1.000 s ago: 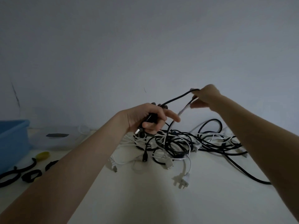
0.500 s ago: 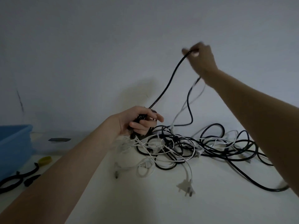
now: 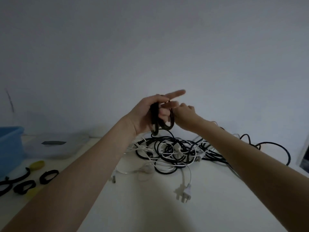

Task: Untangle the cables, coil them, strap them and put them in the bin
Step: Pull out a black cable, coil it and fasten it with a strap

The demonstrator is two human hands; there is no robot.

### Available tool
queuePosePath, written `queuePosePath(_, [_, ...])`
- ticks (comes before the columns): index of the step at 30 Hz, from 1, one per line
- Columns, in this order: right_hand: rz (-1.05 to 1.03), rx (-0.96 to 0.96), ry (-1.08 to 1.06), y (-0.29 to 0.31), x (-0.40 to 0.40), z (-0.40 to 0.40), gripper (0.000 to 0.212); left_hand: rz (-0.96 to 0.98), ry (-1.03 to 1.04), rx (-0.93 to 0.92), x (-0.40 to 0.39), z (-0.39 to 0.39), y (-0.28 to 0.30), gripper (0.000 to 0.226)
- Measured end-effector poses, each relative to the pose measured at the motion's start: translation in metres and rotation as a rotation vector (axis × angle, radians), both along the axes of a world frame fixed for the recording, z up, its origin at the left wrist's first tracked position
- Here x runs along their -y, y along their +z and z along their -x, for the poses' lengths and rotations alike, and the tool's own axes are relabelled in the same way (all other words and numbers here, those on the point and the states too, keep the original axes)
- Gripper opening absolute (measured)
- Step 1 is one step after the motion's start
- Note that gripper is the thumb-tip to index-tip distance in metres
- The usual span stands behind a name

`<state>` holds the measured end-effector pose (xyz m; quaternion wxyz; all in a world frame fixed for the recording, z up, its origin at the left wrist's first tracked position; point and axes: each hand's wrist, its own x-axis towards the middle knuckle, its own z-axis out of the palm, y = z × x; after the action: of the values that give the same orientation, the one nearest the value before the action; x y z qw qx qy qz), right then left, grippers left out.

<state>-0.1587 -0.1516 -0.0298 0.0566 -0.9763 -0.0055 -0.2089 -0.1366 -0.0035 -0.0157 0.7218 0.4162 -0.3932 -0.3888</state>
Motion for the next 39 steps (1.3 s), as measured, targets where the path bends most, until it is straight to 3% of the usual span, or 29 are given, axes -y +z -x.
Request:
queuePosePath(2, [-0.154,-0.123,0.071,-0.013,-0.001,0.001,0.029,0.125,0.09,0.008,0.001,0.003,0.005,0.043])
queuePosePath(4, [-0.101,-0.217,0.086,-0.027,0.002,0.004,0.028,0.255,0.179,-0.031,0.0,-0.001,0.011,0.05])
queuePosePath(7, [0.041,-0.254,0.062,-0.037,0.004,0.009,0.025,0.372,0.482,-0.138,-0.004,-0.015,0.027,0.047])
queuePosePath(10, [0.212,-0.179,0.107,-0.025,-0.005,0.016,0.032,0.239,0.684,-0.066,-0.006,-0.028,0.03,0.047])
queuePosePath(13, [0.372,-0.047,0.229,-0.007,-0.016,0.022,0.037,0.018,0.724,0.042,-0.003,-0.031,0.019,0.051])
queuePosePath(16, [0.43,0.038,0.249,0.006,-0.016,0.024,0.036,-0.156,0.625,0.023,0.001,-0.021,0.008,0.055])
queuePosePath(20, [0.273,0.105,0.282,0.015,-0.008,0.026,0.027,-0.323,0.432,0.028,0.004,-0.017,-0.005,0.058])
queuePosePath(22, [0.196,0.056,0.293,0.016,-0.008,0.026,0.036,-0.403,0.36,0.093,0.003,-0.02,-0.006,0.058])
queuePosePath(26, [0.046,-0.141,0.24,0.027,-0.003,0.027,0.043,-0.521,0.221,0.194,-0.005,-0.016,-0.003,0.028])
queuePosePath(30, [-0.005,-0.182,0.232,0.037,0.007,0.027,0.046,-0.762,-0.029,0.302,-0.014,-0.008,-0.01,0.036])
queuePosePath(35, [-0.398,-0.396,0.491,0.033,0.001,0.034,0.058,-0.619,-0.203,0.356,-0.017,0.002,-0.008,0.033])
queuePosePath(39, [-0.7,-0.589,0.61,0.023,0.008,0.041,0.056,-0.29,-0.371,0.235,-0.018,-0.002,-0.012,0.049])
